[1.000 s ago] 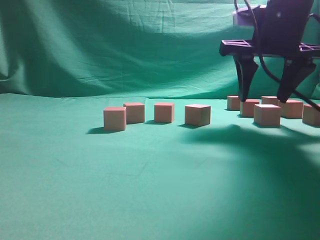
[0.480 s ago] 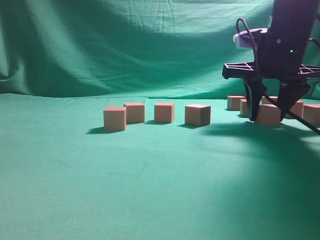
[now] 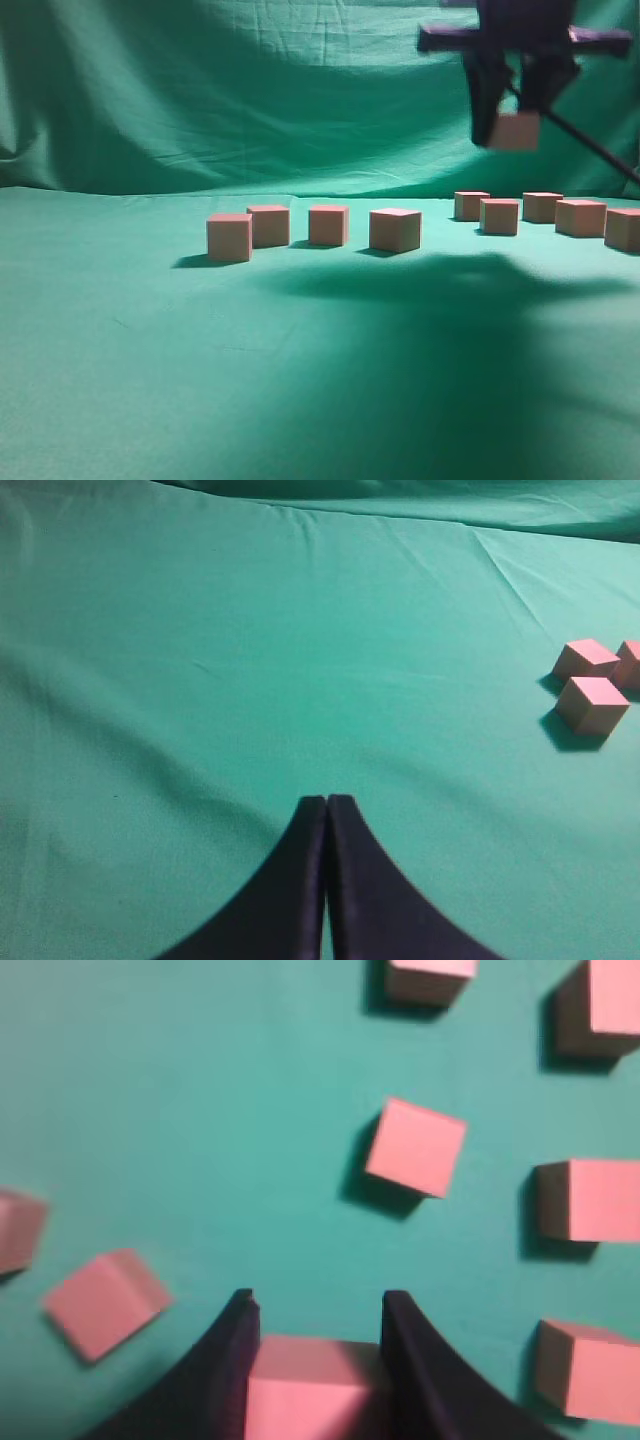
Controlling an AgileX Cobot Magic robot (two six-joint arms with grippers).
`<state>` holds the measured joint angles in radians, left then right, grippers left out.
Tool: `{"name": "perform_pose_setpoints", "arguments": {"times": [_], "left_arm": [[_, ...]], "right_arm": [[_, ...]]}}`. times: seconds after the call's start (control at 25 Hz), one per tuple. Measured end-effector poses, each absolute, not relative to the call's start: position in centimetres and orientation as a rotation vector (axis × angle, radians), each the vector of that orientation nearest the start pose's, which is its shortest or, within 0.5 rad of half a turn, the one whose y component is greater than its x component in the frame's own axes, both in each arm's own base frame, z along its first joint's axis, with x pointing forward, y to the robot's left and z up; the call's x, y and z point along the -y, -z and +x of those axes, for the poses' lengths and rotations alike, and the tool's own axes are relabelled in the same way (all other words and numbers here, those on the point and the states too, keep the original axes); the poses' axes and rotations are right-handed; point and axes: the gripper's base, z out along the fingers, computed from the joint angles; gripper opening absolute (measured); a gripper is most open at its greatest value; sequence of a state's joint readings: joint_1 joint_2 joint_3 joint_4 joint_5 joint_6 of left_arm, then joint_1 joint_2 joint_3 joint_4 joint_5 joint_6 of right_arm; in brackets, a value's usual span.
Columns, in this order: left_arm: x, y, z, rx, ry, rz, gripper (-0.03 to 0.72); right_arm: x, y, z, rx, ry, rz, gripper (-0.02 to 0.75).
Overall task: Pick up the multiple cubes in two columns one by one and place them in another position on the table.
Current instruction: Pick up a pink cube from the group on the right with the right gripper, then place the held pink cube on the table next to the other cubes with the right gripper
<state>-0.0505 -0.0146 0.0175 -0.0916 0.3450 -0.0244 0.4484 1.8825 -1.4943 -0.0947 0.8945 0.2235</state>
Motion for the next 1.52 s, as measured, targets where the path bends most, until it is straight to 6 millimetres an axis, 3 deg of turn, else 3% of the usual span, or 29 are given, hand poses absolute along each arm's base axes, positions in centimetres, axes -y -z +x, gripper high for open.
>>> {"name": "perform_pose_setpoints", "arguments": {"times": [0.08,0.2,0.4,0.56,0.76,1.16,1.52], "left_arm": [[0.5,-17.7,5.3,-1.832,0.142,-0.033,0.000],[0.5,-17.7,5.3,-1.832,0.142,-0.033,0.000],[0.5,-17.7,5.3,-1.832,0.142,-0.033,0.000],[0.5,-17.7,5.3,-1.832,0.142,-0.033,0.000],[0.5,-17.7,5.3,-1.832,0.142,-0.033,0.000],[0.5,-17.7,5.3,-1.832,0.142,-0.033,0.000],[0.5,-17.7,5.3,-1.832,0.142,-0.033,0.000]], "right_arm": [[-18.9,-25.9,34.9,-2.695,-0.085,-0.475,0.258],[-22.9,-26.6,31.9,-2.659,-0.123,-0.648,0.258],[-29.4,-24.8,27.6,-2.595,-0.185,-0.906,0.258],[-32.4,-22.1,25.9,-2.583,-0.192,-1.022,0.258],[-33.3,-19.6,26.2,-2.598,-0.172,-1.046,0.258],[-34.0,-17.3,27.4,-2.541,-0.157,-1.070,0.258],[-34.3,-17.1,27.9,-2.475,-0.145,-1.095,0.258]]}}
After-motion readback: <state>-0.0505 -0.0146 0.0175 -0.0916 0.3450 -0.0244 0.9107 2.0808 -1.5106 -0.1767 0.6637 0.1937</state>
